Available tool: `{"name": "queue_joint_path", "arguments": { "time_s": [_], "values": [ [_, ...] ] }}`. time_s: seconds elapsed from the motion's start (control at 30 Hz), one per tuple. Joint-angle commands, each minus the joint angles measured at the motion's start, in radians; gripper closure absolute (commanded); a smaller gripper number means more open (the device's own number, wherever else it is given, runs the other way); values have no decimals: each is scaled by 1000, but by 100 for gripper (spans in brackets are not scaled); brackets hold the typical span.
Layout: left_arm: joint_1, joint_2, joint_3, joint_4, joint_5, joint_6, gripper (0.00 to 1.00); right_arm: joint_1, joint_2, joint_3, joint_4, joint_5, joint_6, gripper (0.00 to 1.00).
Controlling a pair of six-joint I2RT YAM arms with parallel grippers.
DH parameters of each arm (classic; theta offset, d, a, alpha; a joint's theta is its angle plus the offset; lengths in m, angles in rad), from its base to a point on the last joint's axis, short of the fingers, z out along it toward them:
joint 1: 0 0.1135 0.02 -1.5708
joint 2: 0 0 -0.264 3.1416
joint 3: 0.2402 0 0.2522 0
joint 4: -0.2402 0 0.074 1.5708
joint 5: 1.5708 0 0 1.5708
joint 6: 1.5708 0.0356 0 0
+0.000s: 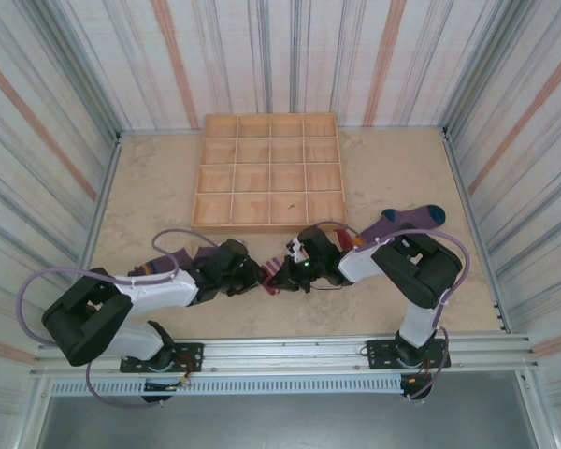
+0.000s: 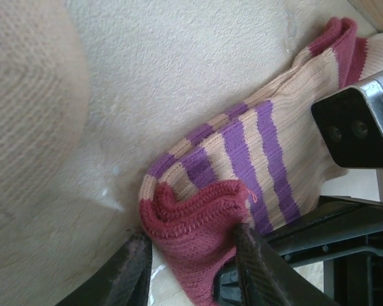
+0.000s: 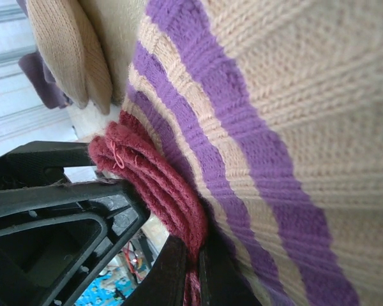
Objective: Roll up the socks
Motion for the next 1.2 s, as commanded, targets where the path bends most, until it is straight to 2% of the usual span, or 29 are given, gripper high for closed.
{"name": "queue_joint_path", "arguments": {
  "time_s": [0.0, 0.17, 0.27, 0.37, 0.47, 0.67, 0.77, 0.83, 0.97, 1.07, 1.17],
  "values": [
    [-5, 46, 2, -28, -11, -21, 65, -8, 26, -23, -15, 8, 23, 100],
    [-4, 85, 34, -67, -30, -30, 73, -10, 25, -27, 13, -3, 26, 100],
    [-2, 100, 71, -131, -33, -20, 85, -10, 5, -31, -7, 9, 2, 98],
    [11, 99, 98, -188, -9, 5, 95, -7, -70, -26, -100, 64, -85, 84],
    [17, 73, 133, -293, 6, 17, 100, 8, -171, 6, -268, 145, -210, 66],
    [18, 7, 182, -486, 2, 11, 100, 65, -341, 31, -476, 335, -397, 36],
    [32, -23, 180, -514, 30, -1, 100, 164, -376, 82, -611, 524, -516, 28],
    [49, -36, 172, -513, 67, -10, 100, 251, -387, 108, -662, 675, -581, 27],
    [80, -35, 174, -526, 123, -2, 100, 437, -382, 116, -643, 955, -695, 31],
    [92, -24, 182, -543, 151, 11, 100, 567, -354, 119, -589, 1133, -788, 34],
    [105, -16, 187, -546, 180, 19, 100, 648, -292, 150, -570, 1262, -841, 38]
  ]
}}
